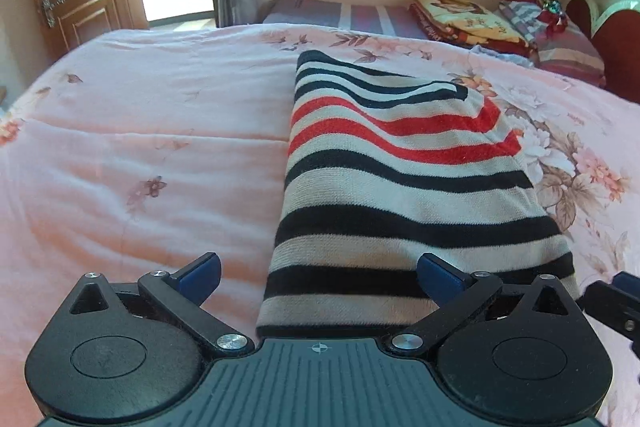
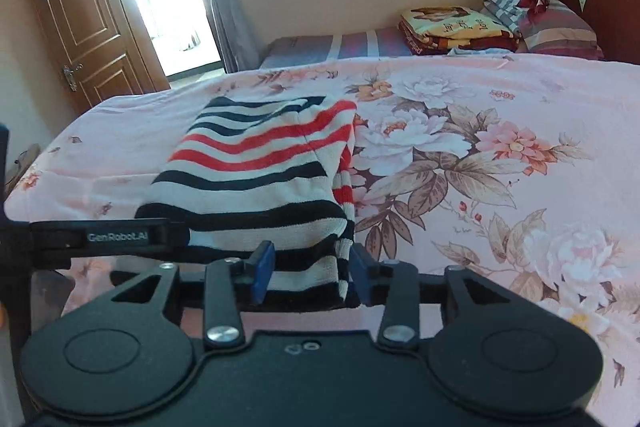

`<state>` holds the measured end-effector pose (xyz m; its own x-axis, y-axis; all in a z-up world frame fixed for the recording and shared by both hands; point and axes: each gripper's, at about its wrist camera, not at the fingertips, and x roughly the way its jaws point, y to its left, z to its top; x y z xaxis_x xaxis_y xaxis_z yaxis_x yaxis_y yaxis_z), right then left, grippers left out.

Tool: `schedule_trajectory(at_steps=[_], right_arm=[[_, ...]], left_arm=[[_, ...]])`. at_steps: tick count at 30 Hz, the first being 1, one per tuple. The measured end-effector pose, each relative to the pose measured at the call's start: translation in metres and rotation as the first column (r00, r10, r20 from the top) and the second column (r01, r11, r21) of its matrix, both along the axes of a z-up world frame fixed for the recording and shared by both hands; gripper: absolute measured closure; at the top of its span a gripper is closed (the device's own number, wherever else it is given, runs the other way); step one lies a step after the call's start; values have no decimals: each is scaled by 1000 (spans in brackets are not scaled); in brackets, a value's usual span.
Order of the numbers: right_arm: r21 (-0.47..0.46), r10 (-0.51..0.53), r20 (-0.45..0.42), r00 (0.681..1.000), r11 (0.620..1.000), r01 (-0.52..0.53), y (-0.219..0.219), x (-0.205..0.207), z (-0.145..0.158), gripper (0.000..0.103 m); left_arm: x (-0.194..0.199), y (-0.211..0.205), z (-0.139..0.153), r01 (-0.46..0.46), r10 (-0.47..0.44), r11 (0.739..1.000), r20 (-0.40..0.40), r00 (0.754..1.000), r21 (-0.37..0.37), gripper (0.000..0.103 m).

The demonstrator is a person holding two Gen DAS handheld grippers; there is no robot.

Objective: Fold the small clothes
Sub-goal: 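Open both grippers and pull them back from the folded sweater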

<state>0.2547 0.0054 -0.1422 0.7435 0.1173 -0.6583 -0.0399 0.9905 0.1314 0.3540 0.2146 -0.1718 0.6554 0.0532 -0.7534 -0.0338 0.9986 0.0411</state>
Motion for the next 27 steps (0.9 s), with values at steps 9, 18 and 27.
schedule_trajectory(at_steps=[9, 18, 27], right_arm=[[51, 90, 77, 993, 994, -94, -18, -99, 52, 35], [57, 183, 113, 977, 980, -190, -23, -205, 102, 10], [-25, 98, 209, 973, 995, -95, -13, -280, 154, 1]], left_arm=[[-126, -9, 80, -1, -1, 1000, 117, 993, 22, 0], [-278, -13, 144, -32, -11, 990, 292, 956, 141, 0], [-360, -6, 179, -55, 39, 998, 307, 951, 41, 0]])
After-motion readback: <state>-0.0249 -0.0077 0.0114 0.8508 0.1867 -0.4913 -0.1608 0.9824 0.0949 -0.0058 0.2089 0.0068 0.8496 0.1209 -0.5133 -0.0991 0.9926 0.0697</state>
